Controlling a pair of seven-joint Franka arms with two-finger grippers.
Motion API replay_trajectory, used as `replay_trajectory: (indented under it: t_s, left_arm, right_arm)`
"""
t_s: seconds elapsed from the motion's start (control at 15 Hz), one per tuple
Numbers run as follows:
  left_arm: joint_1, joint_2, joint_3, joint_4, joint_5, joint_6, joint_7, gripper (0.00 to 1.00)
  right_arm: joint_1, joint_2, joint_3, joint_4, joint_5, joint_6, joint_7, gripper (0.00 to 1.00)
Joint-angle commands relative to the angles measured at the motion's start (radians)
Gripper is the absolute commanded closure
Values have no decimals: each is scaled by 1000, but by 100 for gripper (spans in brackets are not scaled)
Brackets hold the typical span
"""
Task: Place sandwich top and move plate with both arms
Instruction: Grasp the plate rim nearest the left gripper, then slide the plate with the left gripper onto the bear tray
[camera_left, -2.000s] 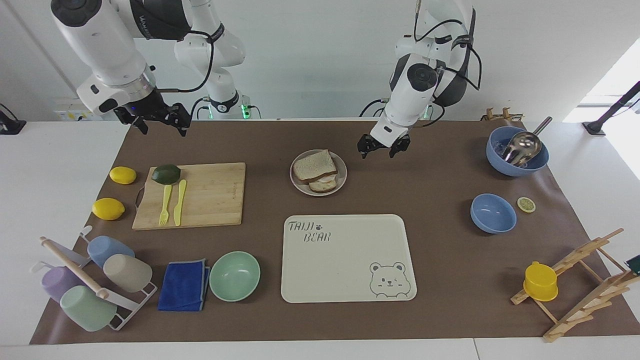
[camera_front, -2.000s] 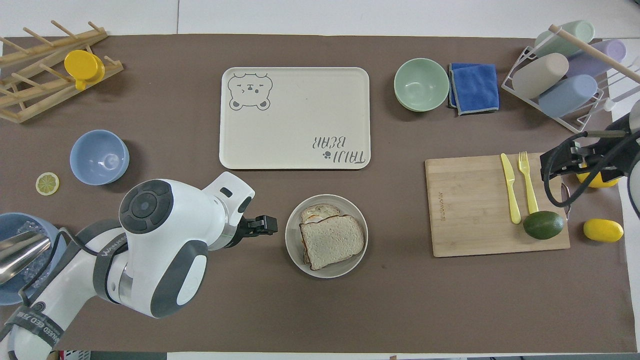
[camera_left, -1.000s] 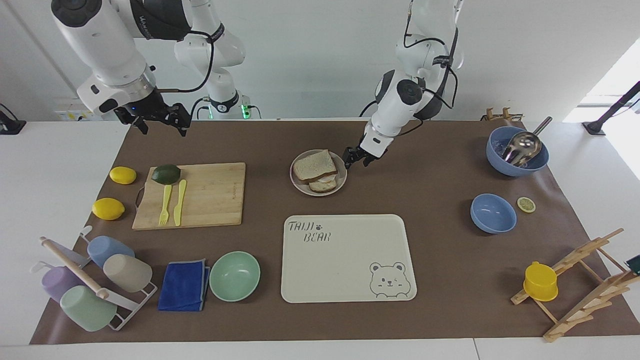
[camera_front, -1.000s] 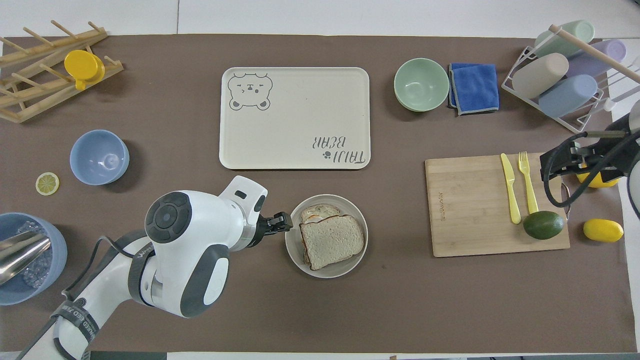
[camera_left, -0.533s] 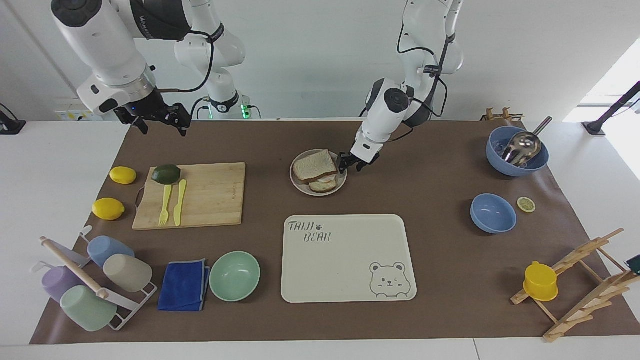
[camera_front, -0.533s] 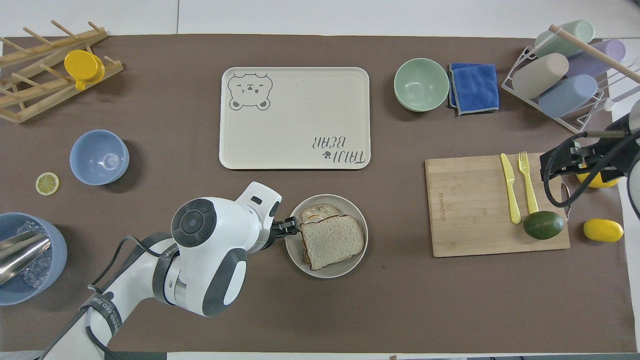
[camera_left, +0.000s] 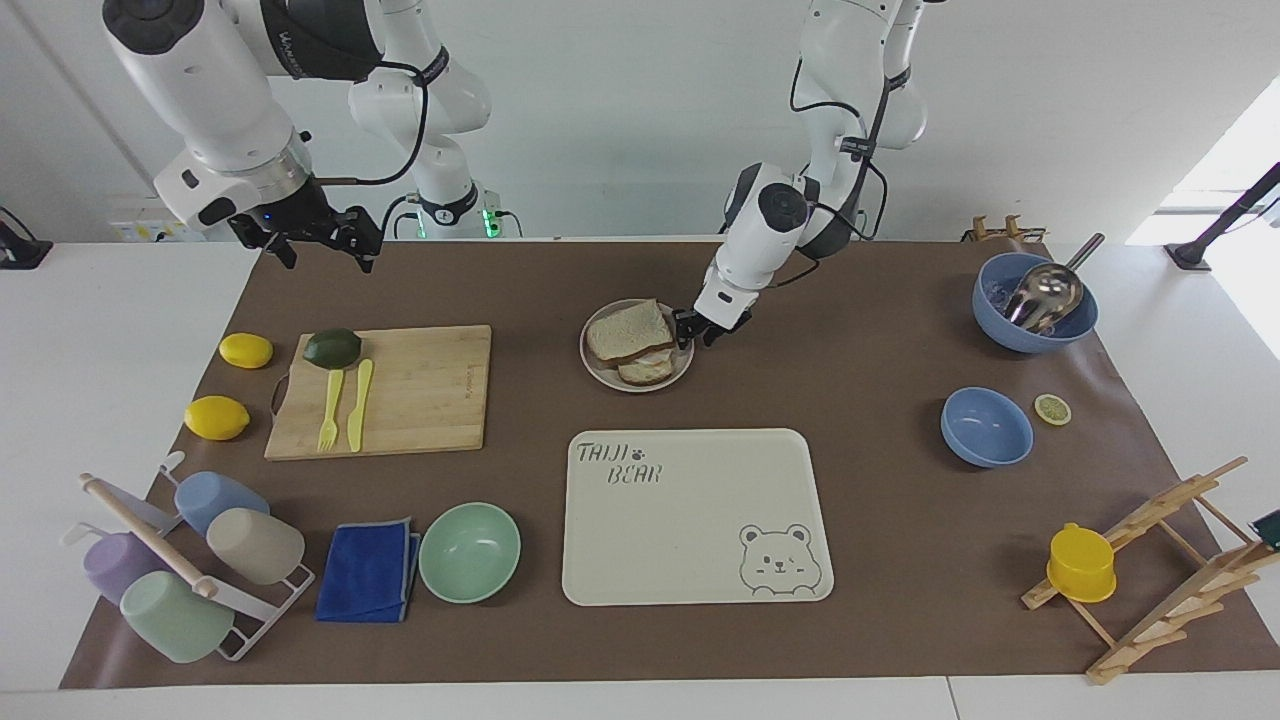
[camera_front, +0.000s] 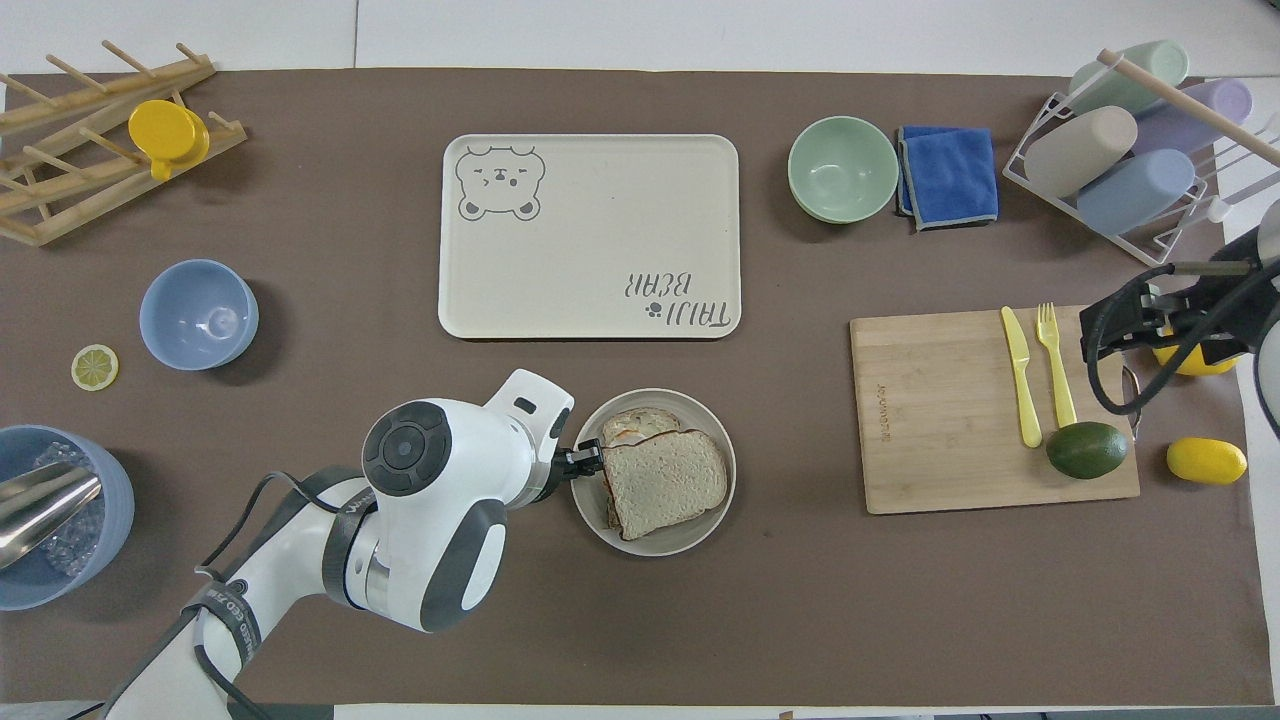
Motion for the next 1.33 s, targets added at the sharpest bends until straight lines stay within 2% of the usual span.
replay_trajectory:
  t_s: [0.0,0.2,0.4,0.73,0.93,1.07,1.27]
  left_arm:
    - [-18,0,12,-11,-23,25,1,63]
    - [-18,1,12,-11,-23,22,4,77]
    - [-26,0,12,-11,-23,20,4,100]
    - [-12,0,12,-8,-23,13,24,100]
    - [6,-9,17,2,-23,5,107,100]
    - [37,-19,19,35,-23,-54,157,100]
    - [107,-16,23,141,-23,-177,213,100]
  right_arm:
    - [-19,-25,5,-26,33,2,-19,0]
    - [-19,-25,5,-26,33,2,-19,0]
    - [-19,-25,5,-26,33,2,-19,0]
    - [-19,-25,5,-26,33,2,-19,0]
    - [-19,-25,5,-26,33,2,-19,0]
    - [-19,-25,5,-26,33,2,-19,0]
    - [-19,-25,5,-26,33,2,-19,0]
